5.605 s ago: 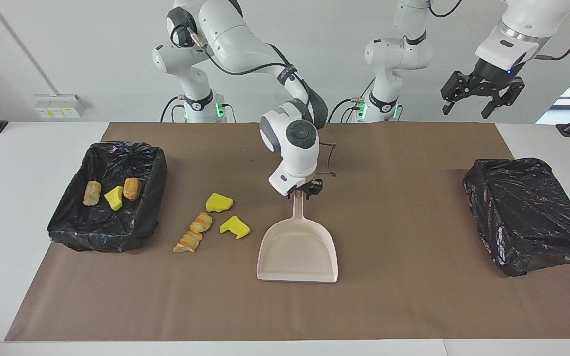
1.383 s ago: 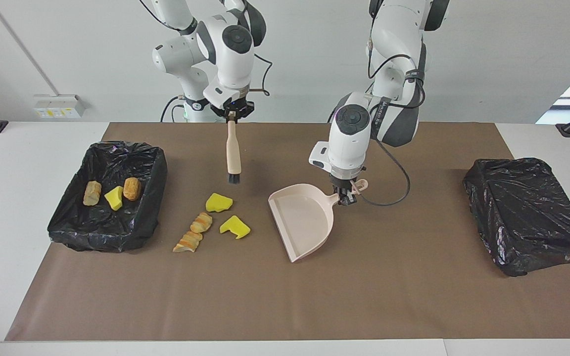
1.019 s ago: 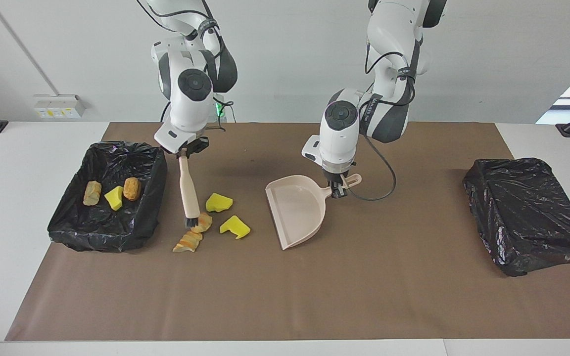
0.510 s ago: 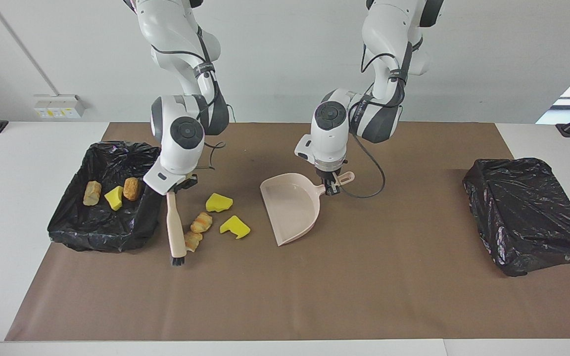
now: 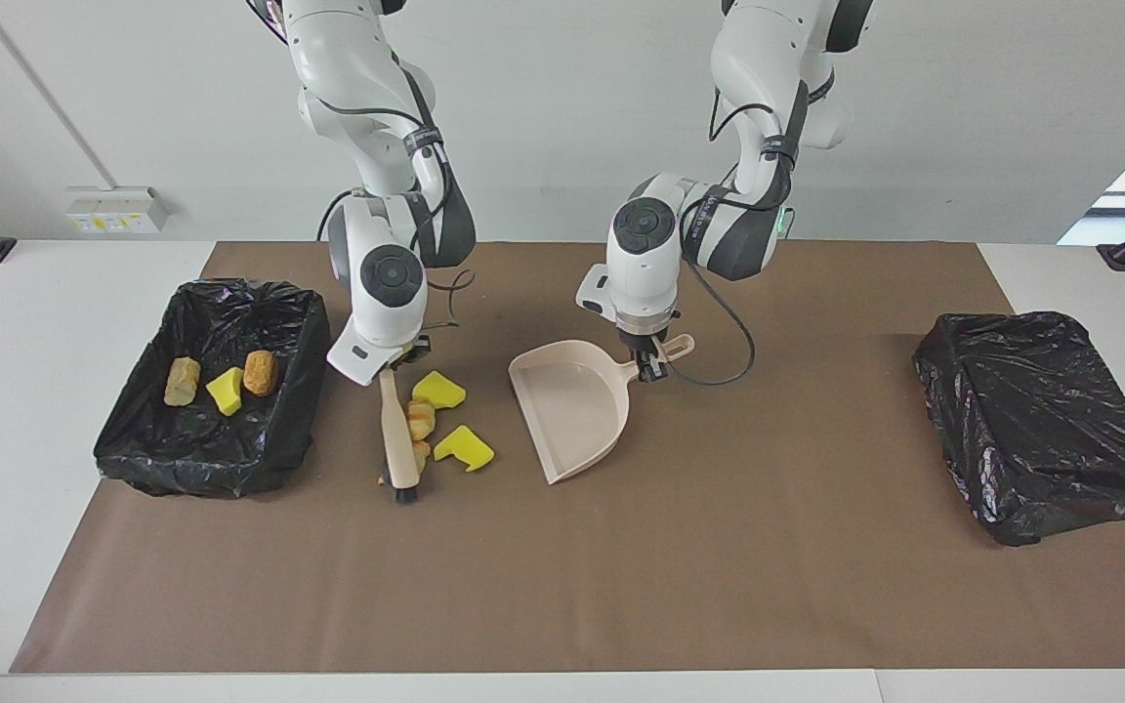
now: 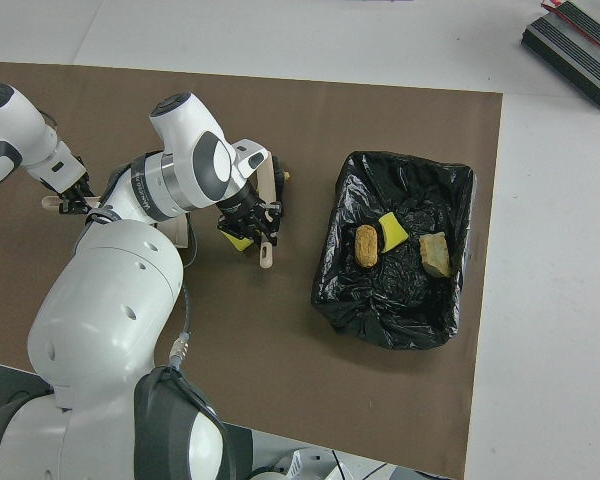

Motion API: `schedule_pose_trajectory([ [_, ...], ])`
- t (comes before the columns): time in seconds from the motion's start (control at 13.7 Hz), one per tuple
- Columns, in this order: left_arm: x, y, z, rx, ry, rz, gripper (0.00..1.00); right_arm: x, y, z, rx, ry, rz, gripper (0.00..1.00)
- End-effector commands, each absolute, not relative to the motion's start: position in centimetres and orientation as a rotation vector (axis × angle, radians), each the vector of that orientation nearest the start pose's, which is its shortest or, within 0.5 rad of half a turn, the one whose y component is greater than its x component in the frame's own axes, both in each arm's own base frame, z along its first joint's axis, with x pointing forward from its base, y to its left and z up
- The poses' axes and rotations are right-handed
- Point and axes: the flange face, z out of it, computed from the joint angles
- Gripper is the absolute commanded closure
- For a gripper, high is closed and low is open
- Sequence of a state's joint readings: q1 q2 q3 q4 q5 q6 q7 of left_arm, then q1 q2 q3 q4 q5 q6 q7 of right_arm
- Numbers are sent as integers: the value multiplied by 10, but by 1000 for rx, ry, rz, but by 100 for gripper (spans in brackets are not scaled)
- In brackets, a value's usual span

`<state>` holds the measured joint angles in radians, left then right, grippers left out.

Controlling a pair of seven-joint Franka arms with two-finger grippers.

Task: Sweep and dump trash in bin
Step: 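Sweep the remaining scraps into the dustpan with the right gripper's brush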

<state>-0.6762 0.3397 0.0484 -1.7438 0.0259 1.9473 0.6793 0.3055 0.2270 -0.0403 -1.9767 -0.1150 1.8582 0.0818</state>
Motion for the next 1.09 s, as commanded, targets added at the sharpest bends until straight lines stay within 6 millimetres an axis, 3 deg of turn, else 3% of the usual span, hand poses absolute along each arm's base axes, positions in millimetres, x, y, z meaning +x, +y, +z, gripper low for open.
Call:
schedule_pose_trajectory([
  [0.0,487,-367,370,-2431,1882,240,100,508,167,329,-3079,-423,564,100],
  [0.07,483,-365,367,-2430,1883,252,100,501,188,333,-3020,-408,561,100],
  [0.36,481,-367,368,-2428,1888,238,100,475,230,338,-2768,-303,621,100],
  [0.51,481,-367,367,-2427,1891,236,100,472,239,347,-2695,-252,645,100],
  [0.66,482,-365,367,-2427,1889,241,100,477,228,378,-2684,-230,605,100],
  [0.73,482,-364,367,-2426,1890,243,100,481,219,405,-2688,-199,576,100],
  [0.87,483,-364,367,-2415,1906,244,100,493,183,444,-2715,-174,598,100],
  [1.02,485,-362,367,-2313,1980,244,100,494,153,462,-2850,-227,645,100],
])
